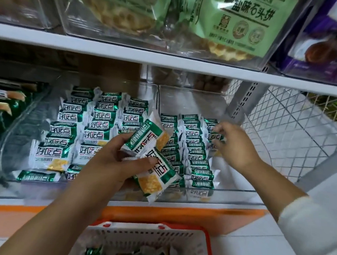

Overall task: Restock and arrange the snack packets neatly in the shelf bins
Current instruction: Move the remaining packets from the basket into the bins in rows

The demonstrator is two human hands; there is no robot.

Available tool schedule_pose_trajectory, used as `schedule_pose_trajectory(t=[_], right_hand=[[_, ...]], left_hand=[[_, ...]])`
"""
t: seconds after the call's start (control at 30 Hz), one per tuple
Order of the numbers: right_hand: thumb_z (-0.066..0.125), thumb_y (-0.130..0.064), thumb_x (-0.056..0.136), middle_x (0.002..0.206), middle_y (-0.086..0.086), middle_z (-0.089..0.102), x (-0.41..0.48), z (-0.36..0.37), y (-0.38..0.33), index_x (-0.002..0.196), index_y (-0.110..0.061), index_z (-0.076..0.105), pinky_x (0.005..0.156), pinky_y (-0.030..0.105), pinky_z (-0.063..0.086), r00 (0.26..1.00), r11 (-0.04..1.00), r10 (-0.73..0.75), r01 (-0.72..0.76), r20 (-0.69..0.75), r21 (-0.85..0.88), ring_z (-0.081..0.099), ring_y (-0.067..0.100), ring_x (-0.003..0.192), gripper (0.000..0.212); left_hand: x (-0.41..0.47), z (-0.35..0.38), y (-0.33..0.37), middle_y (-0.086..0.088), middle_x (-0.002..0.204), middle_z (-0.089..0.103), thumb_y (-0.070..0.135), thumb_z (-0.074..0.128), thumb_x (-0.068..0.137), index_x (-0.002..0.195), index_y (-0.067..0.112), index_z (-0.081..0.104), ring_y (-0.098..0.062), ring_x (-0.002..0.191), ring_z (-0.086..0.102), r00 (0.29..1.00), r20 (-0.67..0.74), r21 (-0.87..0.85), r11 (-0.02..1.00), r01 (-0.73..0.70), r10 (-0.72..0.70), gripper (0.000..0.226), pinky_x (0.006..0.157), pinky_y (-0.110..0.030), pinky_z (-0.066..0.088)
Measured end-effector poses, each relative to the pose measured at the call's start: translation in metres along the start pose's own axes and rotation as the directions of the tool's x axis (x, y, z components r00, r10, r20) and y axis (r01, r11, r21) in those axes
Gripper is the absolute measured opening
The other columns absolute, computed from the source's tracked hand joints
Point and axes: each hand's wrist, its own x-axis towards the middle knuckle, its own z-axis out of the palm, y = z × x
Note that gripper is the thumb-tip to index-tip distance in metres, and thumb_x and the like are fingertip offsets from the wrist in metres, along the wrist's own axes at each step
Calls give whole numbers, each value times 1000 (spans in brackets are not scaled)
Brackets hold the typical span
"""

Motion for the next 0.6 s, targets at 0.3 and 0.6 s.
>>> schedule_pose_trajectory(t=[0.3, 0.6], right_hand=[[68, -45, 83, 104, -26, 65, -138, -11, -111, 112, -42, 59, 82, 15, 50, 968, 779, -69, -99, 242, 619, 60, -10, 96, 30], [78, -17, 79, 95, -10, 69, -110, -30, -77, 96, -31, 64, 71, 23, 51, 984, 789, 83, -161, 156, 594, 67, 10, 83, 26]], left_hand=[[-25, 9, -6, -6, 92, 71, 27, 82, 64, 92, 47, 60, -27, 82, 75, 1000, 8, 62, 998, 6, -6, 42, 75, -45, 60], [-25, -6, -4, -6, 88, 77, 36, 68, 87, 121, 29, 56, -29, 80, 75, 992, -122, 58, 998, 22, -15, 37, 77, -44, 59]])
